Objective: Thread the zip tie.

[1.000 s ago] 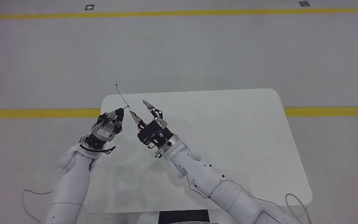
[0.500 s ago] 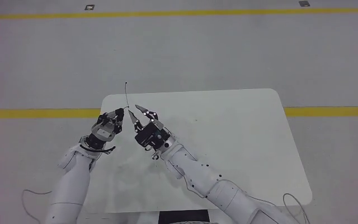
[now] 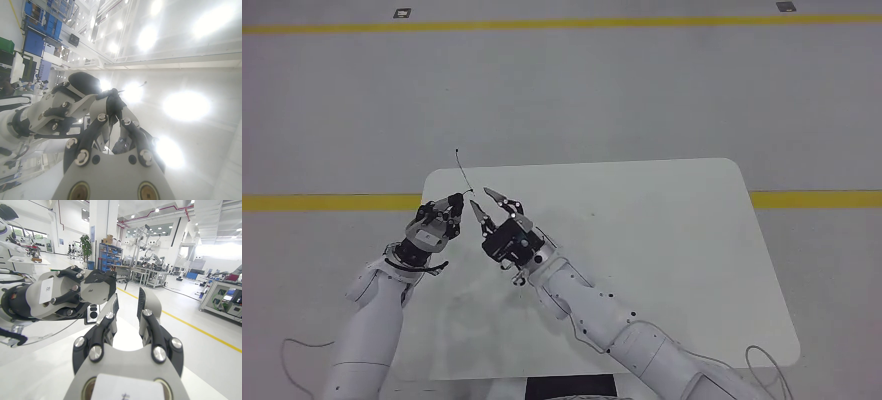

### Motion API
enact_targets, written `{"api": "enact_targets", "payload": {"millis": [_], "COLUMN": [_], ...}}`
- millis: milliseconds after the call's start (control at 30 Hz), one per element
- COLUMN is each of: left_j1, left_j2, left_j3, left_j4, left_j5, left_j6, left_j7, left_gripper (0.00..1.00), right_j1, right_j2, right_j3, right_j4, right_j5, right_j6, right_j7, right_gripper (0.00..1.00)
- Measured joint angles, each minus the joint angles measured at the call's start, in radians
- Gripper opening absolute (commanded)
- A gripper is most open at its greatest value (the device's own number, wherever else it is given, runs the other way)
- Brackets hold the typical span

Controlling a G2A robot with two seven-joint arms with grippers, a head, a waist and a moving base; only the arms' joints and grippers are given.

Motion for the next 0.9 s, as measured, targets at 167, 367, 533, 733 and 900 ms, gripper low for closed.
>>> {"api": "enact_targets", "payload": {"millis": [167, 367, 533, 733, 900], "left_j1": [0.000, 0.000, 0.000, 0.000, 0.000], "left_j2": [0.000, 0.000, 0.000, 0.000, 0.000], "left_j3": [0.000, 0.000, 0.000, 0.000, 0.000], "left_j4": [0.000, 0.000, 0.000, 0.000, 0.000], "left_j5": [0.000, 0.000, 0.000, 0.000, 0.000], "left_j6": [0.000, 0.000, 0.000, 0.000, 0.000], "left_j7": [0.000, 0.000, 0.000, 0.000, 0.000], "left_gripper": [0.00, 0.00, 0.00, 0.00, 0.00], "right_j1": [0.001, -0.001, 0.004, 0.009, 0.014], "right_j2": [-0.005, -0.011, -0.013, -0.012, -0.009], "right_j3": [0.004, 0.007, 0.004, -0.001, -0.007], "right_j4": [-0.007, -0.007, -0.007, -0.004, -0.002], "right_j5": [-0.008, -0.015, -0.016, -0.016, -0.015], "right_j6": [-0.005, -0.009, -0.008, -0.005, 0.000], "right_j7": [-0.004, -0.006, -0.006, -0.005, -0.001], "right_gripper": [0.21, 0.19, 0.17, 0.03, 0.00]}}
